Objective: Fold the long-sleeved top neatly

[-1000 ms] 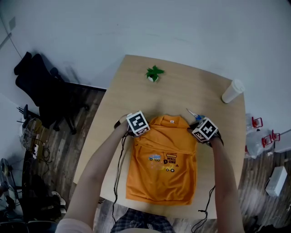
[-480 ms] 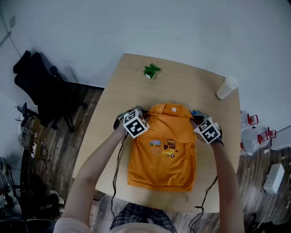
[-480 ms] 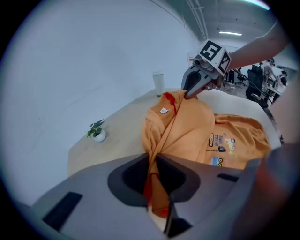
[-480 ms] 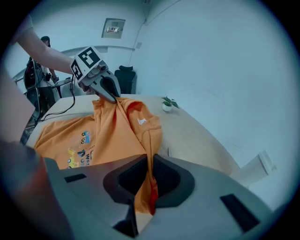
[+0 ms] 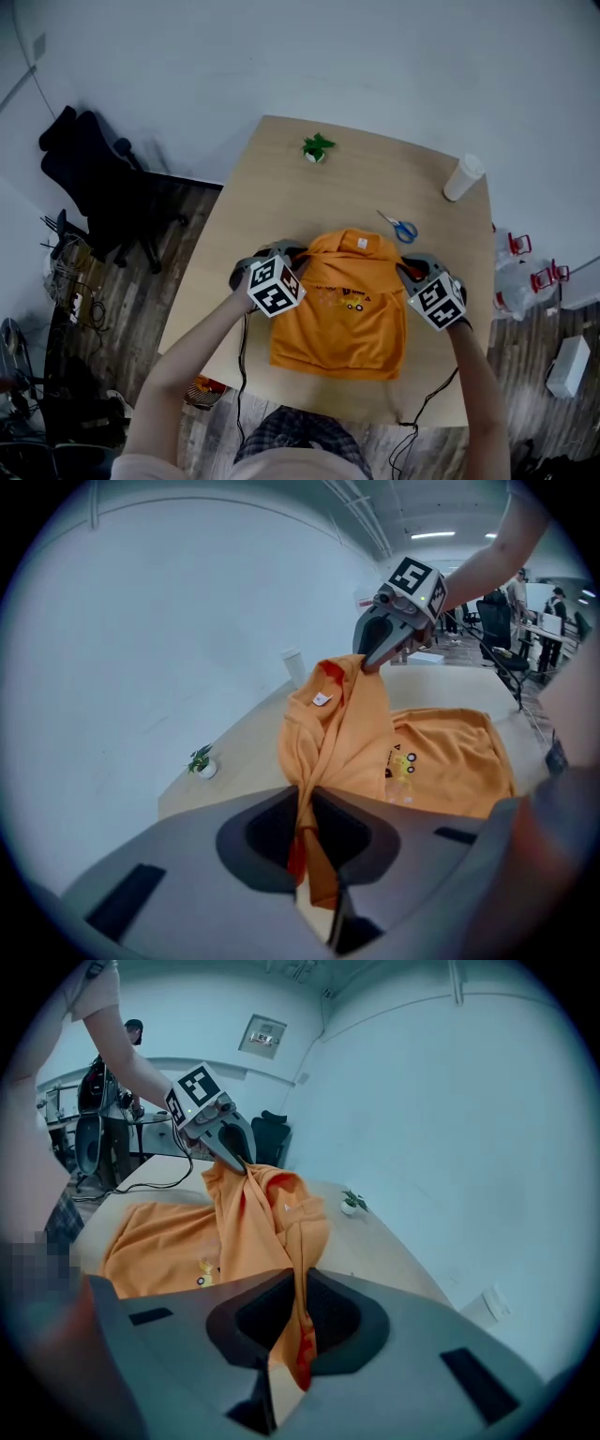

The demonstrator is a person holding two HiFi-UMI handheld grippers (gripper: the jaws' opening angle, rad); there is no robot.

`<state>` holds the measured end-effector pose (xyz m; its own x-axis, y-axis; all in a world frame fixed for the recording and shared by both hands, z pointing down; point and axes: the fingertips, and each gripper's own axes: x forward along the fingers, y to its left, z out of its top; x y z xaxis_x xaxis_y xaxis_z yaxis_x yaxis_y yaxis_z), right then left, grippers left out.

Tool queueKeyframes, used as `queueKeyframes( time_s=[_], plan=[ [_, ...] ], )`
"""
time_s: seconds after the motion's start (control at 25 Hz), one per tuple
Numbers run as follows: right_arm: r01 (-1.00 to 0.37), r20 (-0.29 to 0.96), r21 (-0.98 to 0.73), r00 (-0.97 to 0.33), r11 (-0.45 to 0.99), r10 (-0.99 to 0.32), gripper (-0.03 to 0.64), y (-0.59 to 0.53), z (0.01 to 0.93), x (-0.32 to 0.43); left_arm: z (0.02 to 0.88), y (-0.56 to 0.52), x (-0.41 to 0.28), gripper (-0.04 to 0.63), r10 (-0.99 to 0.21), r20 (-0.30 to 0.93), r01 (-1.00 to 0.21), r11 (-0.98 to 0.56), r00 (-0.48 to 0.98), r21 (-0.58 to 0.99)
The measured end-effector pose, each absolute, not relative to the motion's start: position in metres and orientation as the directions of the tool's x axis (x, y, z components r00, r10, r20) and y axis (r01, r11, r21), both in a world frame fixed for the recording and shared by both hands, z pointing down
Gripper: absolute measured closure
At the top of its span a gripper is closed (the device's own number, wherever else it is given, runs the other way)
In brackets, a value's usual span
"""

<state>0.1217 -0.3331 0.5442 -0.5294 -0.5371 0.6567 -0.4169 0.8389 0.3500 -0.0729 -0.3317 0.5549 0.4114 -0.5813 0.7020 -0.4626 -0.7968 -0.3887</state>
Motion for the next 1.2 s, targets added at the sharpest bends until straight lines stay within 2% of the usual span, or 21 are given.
queueKeyframes(
  time_s=[0.4,0.84,1.2],
  plan=[
    [-0.349,0.668,0.366,-0.547,0.863,-0.505,0.566,-0.242,0.551,0.120,0.569,-0.238,-0.069,0.546,-0.578,0.700,-0.393,-0.811,0.419,-0.434],
    [-0.292,0.750,0.271,-0.533,0.917,-0.391,0.563,-0.139,0.606,0.118,0.619,-0.147,-0.071,0.538,-0.463,0.776,-0.291,-0.884,0.428,-0.366],
    [-0.250,0.763,0.231,-0.553,0.940,-0.334,0.561,-0.090,0.622,0.117,0.633,-0.098,-0.075,0.529,-0.362,0.795,-0.196,-0.932,0.487,-0.304]
  ],
)
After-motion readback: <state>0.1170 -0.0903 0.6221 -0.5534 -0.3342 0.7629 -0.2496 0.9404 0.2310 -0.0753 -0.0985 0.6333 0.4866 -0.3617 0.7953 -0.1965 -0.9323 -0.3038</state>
